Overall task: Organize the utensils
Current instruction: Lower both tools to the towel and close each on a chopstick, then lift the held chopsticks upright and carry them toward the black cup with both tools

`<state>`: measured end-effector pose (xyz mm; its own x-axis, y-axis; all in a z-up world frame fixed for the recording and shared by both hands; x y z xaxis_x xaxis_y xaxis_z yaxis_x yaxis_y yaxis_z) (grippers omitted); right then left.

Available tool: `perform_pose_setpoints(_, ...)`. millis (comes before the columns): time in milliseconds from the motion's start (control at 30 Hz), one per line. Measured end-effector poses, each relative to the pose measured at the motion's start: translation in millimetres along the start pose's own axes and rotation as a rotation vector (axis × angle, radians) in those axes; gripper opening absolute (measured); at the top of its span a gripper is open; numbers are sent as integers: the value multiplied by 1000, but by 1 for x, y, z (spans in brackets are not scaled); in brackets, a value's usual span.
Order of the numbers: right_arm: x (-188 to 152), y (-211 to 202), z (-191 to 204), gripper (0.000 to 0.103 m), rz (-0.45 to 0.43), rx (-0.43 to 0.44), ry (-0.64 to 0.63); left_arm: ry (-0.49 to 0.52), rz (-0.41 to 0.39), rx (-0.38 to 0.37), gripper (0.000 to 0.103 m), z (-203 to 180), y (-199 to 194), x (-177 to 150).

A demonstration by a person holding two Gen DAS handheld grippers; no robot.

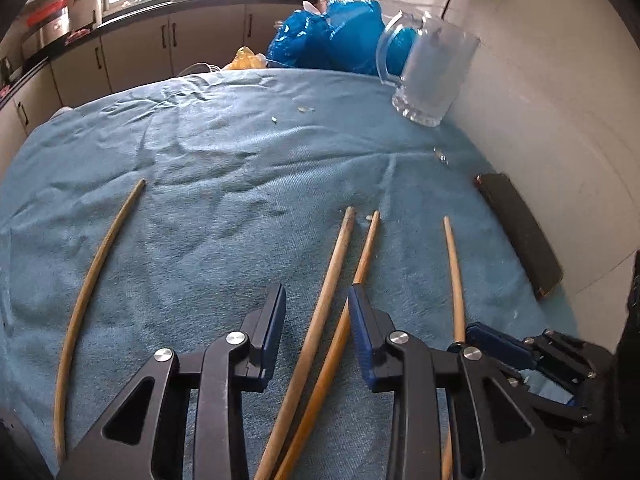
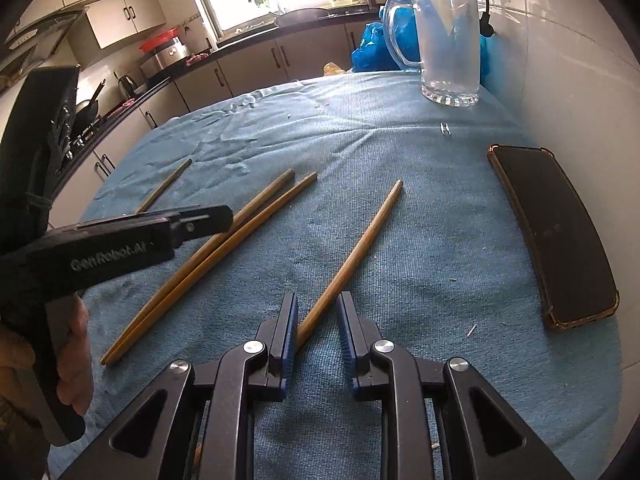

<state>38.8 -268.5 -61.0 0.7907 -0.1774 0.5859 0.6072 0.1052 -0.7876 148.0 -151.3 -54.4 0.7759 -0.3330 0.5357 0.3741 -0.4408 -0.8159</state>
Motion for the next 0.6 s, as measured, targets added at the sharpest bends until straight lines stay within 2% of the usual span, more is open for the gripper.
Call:
perform_pose_setpoints(133, 0, 0, -1, 22, -3, 11, 10, 15, 1, 56, 27, 2, 5, 2)
perform_pose_setpoints(300, -1, 0, -2, 22, -6, 12, 13, 110, 6, 140, 26, -5, 9, 1)
perform_pose_setpoints(333, -1, 0, -2, 22, -6, 8, 10, 135, 11, 159, 20, -8, 10, 0)
perform_pose_setpoints(400, -1, 0, -1, 21, -2, 0, 3, 114, 37, 159, 9, -7, 9, 0)
perform_pose_setpoints(500, 0, 1, -1, 17, 12, -14, -2, 76, 57, 158, 7, 3, 2, -7)
perform_pose_setpoints(600, -1, 0, -3, 14, 31, -3, 21, -14, 82, 130, 6, 18, -15, -24)
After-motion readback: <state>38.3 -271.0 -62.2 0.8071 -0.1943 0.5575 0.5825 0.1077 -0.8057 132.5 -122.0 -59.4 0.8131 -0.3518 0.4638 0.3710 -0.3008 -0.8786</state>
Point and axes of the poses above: each gripper's, at about its wrist camera, not at the fingertips, and y roughly the way its jaws point, z to its left, x to its top, the point moved 9 cm from there along y, roughly the way its jaws point, and after that the axes turned 4 degrees about -x, right-handed, at the moved point
